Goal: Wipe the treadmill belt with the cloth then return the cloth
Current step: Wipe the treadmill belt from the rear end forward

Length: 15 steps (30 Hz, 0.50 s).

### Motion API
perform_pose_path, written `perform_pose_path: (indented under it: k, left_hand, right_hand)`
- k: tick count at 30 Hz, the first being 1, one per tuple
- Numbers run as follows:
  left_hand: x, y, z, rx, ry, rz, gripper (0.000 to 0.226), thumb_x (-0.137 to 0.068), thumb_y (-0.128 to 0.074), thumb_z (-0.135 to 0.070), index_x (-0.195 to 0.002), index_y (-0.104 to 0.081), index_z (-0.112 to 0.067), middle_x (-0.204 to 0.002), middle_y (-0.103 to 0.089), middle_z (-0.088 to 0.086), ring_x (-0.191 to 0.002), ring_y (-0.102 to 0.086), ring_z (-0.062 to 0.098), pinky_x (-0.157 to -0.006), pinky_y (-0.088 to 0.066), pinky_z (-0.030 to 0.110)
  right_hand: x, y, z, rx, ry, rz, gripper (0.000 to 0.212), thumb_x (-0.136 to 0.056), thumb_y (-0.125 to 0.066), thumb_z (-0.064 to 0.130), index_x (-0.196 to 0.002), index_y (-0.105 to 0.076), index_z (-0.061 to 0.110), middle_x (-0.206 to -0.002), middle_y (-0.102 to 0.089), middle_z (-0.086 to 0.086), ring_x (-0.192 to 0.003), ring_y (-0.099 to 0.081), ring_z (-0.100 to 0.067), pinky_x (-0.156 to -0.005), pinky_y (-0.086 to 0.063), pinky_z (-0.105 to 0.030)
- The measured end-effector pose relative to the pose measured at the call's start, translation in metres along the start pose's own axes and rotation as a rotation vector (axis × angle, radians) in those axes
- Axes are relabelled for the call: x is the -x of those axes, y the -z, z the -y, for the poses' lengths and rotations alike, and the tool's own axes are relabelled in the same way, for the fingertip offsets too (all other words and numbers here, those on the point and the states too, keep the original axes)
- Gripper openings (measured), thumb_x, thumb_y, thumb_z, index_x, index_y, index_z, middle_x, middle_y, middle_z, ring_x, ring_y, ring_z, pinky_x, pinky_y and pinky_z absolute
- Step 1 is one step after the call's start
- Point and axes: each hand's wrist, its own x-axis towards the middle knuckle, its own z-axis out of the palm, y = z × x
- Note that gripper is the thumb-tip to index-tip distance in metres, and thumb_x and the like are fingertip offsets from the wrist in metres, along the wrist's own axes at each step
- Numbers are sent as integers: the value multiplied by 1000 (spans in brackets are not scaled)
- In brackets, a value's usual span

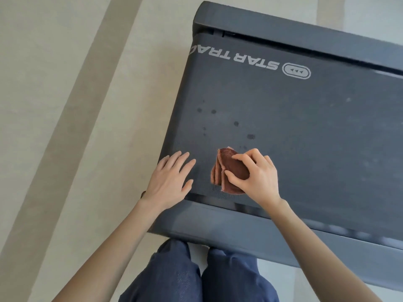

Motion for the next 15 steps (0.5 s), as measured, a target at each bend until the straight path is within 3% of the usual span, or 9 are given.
perform_pose_path:
  k: [3, 5, 12, 15]
  left_hand:
    - [-15, -38, 8, -29, -20, -19, 57, -89, -32, -41, -135, -52, -15, -143, -46, 11, -134, -39, 29, -107, -34, 47]
    - [-19, -59, 11, -25, -29, -45, 57, -89, -33, -42, -138, -49, -17, -146, -42, 11, -137, -35, 29, -110, -31, 47]
    - [-24, -98, 14, 94, -1, -268, 54, -89, -40, -36, -140, -46, -20, -149, -37, 7, -140, -29, 26, -113, -23, 47]
    - [-24, -95, 12, 113, 5, -264, 53, -88, -42, -34, -139, -48, -19, -148, -39, 8, -139, -30, 27, -113, -23, 47]
  right_hand:
    - [15, -38, -23, 15, 34, -52, 37, -76, -65, 50, -96, -71, 19, -87, -59, 2, -65, -37, -11, -60, -44, -30]
    - [29, -59, -31, 31, 91, -82, 36, -77, -67, 48, -98, -72, 19, -91, -60, 1, -72, -46, -12, -63, -42, -33]
    - [45, -87, -39, 181, 209, -109, 56, -78, -62, 65, -123, -63, 33, -121, -58, -1, -109, -51, -26, -88, -37, -41]
    - [35, -90, -35, 172, 211, -67, 51, -78, -63, 64, -117, -68, 32, -116, -62, -1, -103, -56, -27, -88, -40, -40]
